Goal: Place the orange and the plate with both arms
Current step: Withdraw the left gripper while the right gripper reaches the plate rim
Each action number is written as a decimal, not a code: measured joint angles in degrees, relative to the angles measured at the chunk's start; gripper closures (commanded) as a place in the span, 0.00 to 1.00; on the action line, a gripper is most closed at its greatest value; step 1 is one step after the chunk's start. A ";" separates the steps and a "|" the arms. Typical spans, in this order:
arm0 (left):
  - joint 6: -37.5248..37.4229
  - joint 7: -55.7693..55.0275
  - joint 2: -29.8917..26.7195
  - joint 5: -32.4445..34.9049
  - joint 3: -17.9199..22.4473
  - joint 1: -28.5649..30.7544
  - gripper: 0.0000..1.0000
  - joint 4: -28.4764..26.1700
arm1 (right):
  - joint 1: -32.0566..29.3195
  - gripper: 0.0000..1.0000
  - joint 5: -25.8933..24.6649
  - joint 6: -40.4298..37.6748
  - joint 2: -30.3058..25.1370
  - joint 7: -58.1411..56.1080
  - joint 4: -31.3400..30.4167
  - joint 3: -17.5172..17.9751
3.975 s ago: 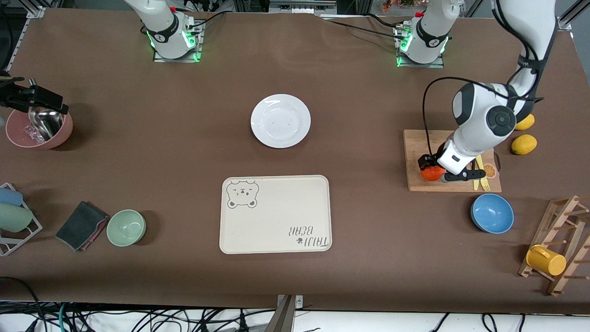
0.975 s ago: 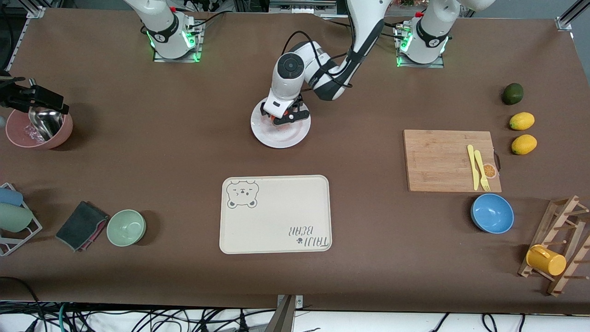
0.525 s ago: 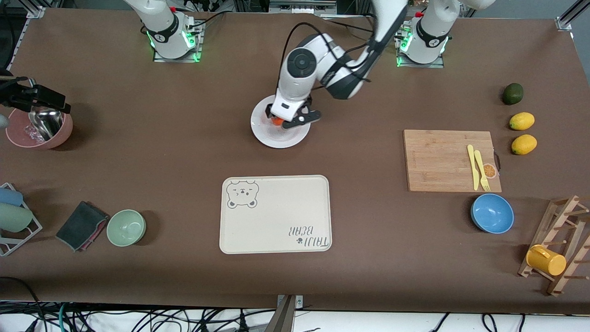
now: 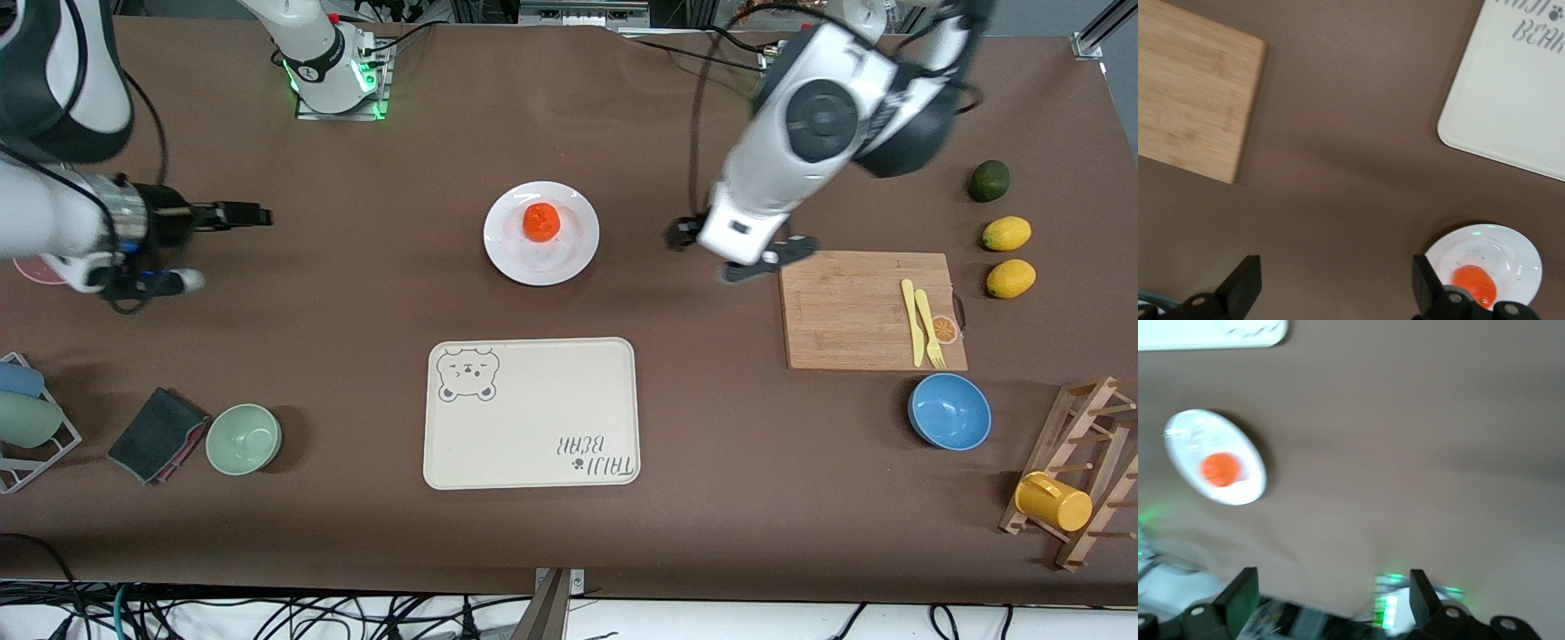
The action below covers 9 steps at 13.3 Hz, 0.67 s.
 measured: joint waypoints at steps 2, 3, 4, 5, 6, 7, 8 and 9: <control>-2.87 11.40 -3.26 1.53 0.54 4.89 0.00 -0.11 | -0.04 0.00 5.56 5.89 0.25 -0.09 -6.28 0.93; -3.91 15.65 -4.82 1.78 1.06 6.60 0.00 -0.17 | -0.03 0.00 7.48 9.07 0.16 -0.10 -9.46 2.31; -5.35 18.65 -6.23 2.79 1.63 7.59 0.00 -0.25 | 0.00 0.00 9.42 13.09 0.01 -0.13 -12.64 4.37; -6.77 21.70 -7.59 4.87 2.07 8.10 0.00 -0.36 | 0.04 0.00 11.66 18.75 -0.16 -0.21 -16.15 7.12; -7.47 24.89 -8.88 6.47 2.32 8.54 0.00 -0.47 | 0.15 0.00 14.15 25.25 -0.18 -0.60 -19.67 10.33; -7.70 28.28 -10.17 7.41 2.89 8.97 0.01 -0.54 | 0.16 0.00 16.25 32.13 -0.09 -0.85 -23.01 14.71; -7.91 32.57 -11.59 7.72 4.22 9.60 0.00 -0.57 | 0.41 0.00 17.17 38.24 0.20 -0.81 -25.77 19.11; -8.33 37.22 -12.89 7.77 5.88 10.46 0.00 -0.63 | 0.81 0.00 17.59 42.86 0.83 -0.71 -27.61 22.41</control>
